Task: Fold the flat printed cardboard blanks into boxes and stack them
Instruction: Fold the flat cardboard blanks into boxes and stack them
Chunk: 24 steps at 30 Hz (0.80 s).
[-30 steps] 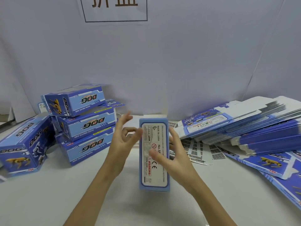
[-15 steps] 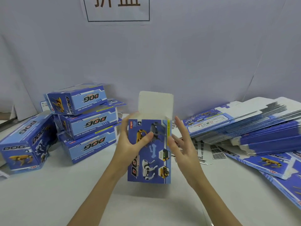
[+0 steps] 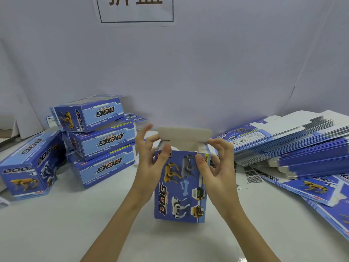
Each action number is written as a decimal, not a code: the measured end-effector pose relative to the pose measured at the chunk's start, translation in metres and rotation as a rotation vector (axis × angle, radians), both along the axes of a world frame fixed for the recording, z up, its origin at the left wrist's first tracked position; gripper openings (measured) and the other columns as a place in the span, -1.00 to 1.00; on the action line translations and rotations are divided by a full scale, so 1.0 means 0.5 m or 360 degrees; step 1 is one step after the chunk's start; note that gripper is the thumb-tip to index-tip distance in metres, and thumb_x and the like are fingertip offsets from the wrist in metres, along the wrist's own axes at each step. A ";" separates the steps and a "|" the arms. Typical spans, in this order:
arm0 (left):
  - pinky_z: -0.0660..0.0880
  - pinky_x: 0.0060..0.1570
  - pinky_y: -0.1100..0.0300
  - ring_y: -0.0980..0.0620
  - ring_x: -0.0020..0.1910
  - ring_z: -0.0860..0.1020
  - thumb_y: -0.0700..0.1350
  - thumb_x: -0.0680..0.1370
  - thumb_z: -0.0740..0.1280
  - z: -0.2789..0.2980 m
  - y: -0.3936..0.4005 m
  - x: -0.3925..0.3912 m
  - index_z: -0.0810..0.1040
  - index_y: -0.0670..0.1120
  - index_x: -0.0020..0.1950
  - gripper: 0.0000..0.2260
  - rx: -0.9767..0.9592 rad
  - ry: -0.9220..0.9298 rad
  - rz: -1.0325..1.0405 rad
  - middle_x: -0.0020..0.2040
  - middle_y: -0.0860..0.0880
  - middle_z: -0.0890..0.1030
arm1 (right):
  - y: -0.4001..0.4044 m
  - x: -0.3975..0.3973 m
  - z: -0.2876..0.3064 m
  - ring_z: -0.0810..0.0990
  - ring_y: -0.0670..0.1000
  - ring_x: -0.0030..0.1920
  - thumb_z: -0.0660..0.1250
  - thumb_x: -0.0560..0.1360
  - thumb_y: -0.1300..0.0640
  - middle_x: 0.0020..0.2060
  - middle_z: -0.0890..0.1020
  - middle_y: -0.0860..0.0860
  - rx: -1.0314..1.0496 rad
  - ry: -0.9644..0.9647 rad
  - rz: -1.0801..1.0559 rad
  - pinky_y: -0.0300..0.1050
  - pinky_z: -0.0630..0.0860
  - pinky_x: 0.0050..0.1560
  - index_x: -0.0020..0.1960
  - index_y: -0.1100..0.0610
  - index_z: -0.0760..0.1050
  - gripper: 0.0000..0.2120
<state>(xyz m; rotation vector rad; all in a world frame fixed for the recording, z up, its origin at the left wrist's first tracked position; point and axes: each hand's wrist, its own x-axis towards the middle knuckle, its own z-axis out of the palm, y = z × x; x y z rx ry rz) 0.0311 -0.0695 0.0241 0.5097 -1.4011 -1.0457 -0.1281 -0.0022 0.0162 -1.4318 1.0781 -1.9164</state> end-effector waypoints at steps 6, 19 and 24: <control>0.68 -0.20 0.15 -0.08 0.15 0.69 0.26 0.57 0.35 0.002 0.003 0.007 0.44 0.10 0.23 -0.66 0.0088 -0.0082 -0.0176 0.21 0.14 0.60 | 0.006 0.004 0.002 0.57 0.16 0.39 0.35 0.55 -0.39 0.42 0.49 0.01 0.0016 0.0160 -0.0059 0.36 0.67 0.07 0.41 -0.03 0.44 -0.41; 0.69 -0.15 0.09 -0.11 0.33 0.61 0.30 0.46 0.48 0.008 0.013 0.015 0.53 0.22 0.09 -0.69 0.0132 -0.0103 -0.0297 0.35 0.10 0.56 | -0.001 0.017 -0.013 0.56 0.16 0.41 0.31 0.67 -0.16 0.47 0.44 -0.05 0.0038 -0.0039 0.0052 0.16 0.70 0.09 0.31 -0.06 0.46 -0.71; 0.68 -0.14 0.13 -0.08 0.32 0.61 0.30 0.51 0.41 0.007 0.011 0.015 0.49 0.15 0.19 -0.64 0.0077 -0.0151 -0.0279 0.36 0.12 0.54 | -0.002 0.011 -0.016 0.54 0.15 0.43 0.30 0.62 -0.13 0.46 0.45 -0.05 0.0047 0.0029 0.0037 0.23 0.72 0.04 0.29 -0.12 0.46 -0.73</control>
